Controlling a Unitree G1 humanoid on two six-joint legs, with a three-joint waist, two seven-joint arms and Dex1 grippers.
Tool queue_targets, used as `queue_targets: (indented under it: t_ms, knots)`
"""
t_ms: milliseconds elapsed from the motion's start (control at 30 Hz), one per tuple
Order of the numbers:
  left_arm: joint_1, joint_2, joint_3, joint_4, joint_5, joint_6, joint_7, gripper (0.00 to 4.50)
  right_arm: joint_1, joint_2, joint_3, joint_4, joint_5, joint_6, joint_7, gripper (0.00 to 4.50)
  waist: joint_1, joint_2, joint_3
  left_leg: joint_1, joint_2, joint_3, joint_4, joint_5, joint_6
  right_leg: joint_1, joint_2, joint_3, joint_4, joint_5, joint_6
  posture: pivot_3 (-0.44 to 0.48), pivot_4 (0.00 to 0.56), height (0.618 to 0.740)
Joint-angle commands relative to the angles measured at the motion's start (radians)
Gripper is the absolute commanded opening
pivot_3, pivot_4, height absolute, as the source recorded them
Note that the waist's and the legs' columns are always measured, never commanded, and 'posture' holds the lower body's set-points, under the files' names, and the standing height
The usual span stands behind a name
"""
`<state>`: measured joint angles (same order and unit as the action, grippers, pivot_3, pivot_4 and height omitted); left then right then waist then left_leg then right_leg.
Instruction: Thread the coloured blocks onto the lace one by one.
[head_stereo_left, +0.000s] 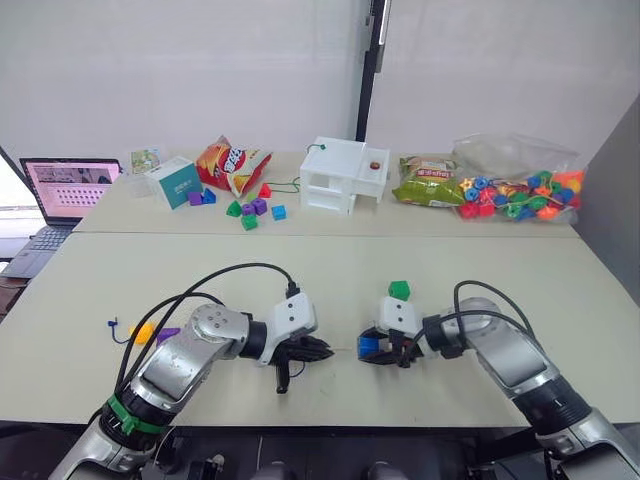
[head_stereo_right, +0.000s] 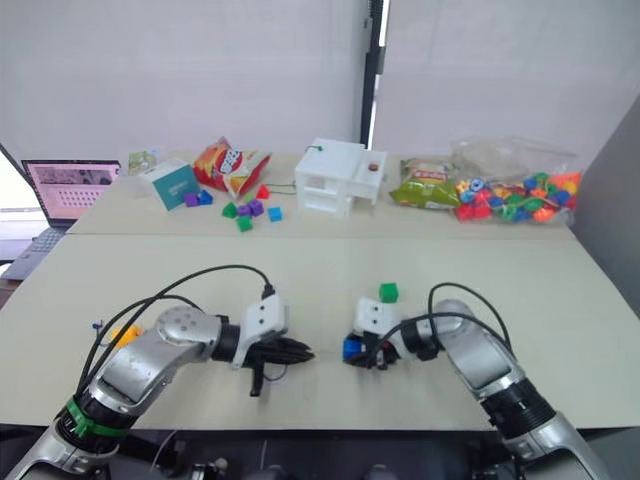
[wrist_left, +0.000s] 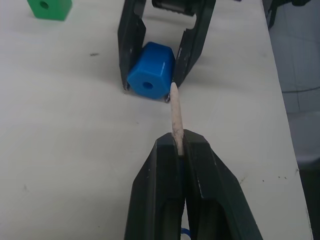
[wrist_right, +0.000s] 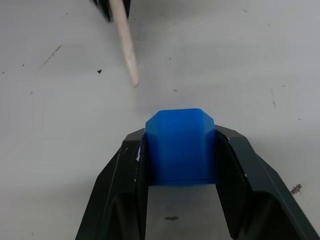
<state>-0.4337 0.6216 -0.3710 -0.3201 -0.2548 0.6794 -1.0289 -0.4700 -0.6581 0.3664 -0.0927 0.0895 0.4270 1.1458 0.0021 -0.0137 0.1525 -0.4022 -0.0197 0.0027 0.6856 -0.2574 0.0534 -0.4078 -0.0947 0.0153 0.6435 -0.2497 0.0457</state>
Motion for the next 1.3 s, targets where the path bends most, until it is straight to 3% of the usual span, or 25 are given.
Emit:
queue_targets:
  t_ms: [33,967,1300]
  knots:
    - [-0.018,0.005,-0.016,-0.013,0.018,-0.015,0.004,0.0,0.021,-0.001,0.022,-0.026,-0.009,0.011,0.002,1.31,0.0,0.0,0.0,0.0,0.0,0.0,0.0,0.0,0.0,0.0,0.0,0.0,0.0,0.0,0.0,0.0,0.15,0.74]
    - [-0.059,-0.077,-0.058,0.05,0.088,-0.027,0.044,0.0,0.016,0.001,0.019,-0.072,0.005,0.063,0.007,1.31,0.001,0.0,0.0,0.0,0.0,0.0,0.0,0.0,0.0,0.001,0.0,-0.001,-0.001,0.0,0.0,0.0,0.15,0.74]
    - [-0.115,-0.162,-0.107,0.112,0.101,-0.045,0.04,0.0,0.014,0.015,0.024,-0.092,0.007,0.095,-0.004,1.31,0.007,0.0,0.0,0.001,-0.001,0.0,0.0,0.0,0.0,0.002,0.0,-0.001,-0.001,0.0,0.0,0.0,0.15,0.74]
